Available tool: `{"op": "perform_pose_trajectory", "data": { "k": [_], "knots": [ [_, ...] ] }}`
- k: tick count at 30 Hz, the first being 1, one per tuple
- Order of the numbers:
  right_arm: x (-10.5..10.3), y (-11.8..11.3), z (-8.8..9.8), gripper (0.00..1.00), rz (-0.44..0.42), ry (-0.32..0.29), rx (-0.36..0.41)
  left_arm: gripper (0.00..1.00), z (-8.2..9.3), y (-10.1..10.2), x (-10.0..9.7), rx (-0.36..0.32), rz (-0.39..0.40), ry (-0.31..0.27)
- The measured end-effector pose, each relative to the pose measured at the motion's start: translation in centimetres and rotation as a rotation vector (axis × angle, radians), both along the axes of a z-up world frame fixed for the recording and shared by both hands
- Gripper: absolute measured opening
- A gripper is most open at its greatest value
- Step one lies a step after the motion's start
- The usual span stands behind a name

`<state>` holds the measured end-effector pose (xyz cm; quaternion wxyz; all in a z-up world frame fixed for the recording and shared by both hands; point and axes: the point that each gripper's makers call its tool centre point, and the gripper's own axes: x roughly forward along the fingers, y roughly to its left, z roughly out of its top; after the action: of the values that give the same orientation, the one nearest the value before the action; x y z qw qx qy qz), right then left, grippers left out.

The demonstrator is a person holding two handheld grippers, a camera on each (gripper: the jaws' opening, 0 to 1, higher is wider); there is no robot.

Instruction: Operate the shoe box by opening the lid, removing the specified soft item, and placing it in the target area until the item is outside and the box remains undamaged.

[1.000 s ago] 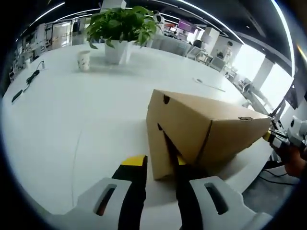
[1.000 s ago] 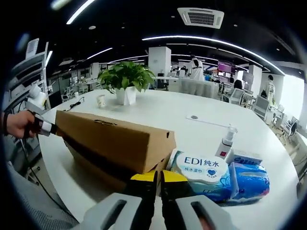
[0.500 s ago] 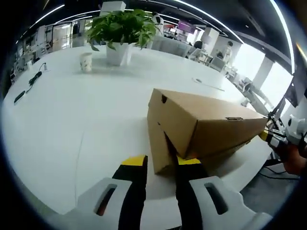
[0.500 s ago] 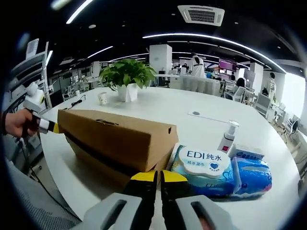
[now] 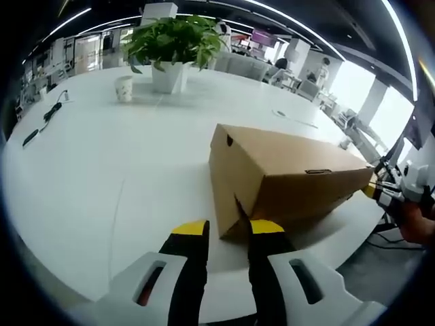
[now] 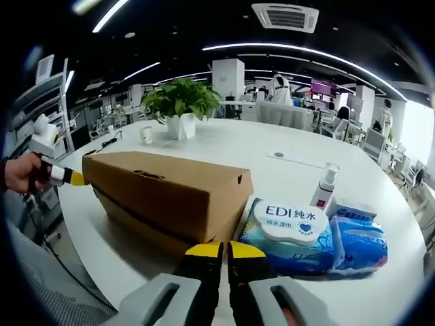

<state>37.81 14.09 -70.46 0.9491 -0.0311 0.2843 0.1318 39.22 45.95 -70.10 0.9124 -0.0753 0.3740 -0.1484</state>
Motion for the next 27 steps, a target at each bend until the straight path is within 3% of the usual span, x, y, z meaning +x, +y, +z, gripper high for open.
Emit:
{"op": "perform_pose_trajectory", "data": {
  "k": [19, 27],
  "knots": [
    [-0.6, 0.2, -1.8, 0.0, 0.064, 0.062, -0.05, 0.21, -0.7, 0.3, -0.7, 0.004, -0.002, 0.024],
    [-1.1, -0.9, -1.9, 0.02, 0.071, 0.088, -0.076, 0.21, -0.1, 0.8, -0.6, -0.005, 0.016, 0.014]
  ]
}}
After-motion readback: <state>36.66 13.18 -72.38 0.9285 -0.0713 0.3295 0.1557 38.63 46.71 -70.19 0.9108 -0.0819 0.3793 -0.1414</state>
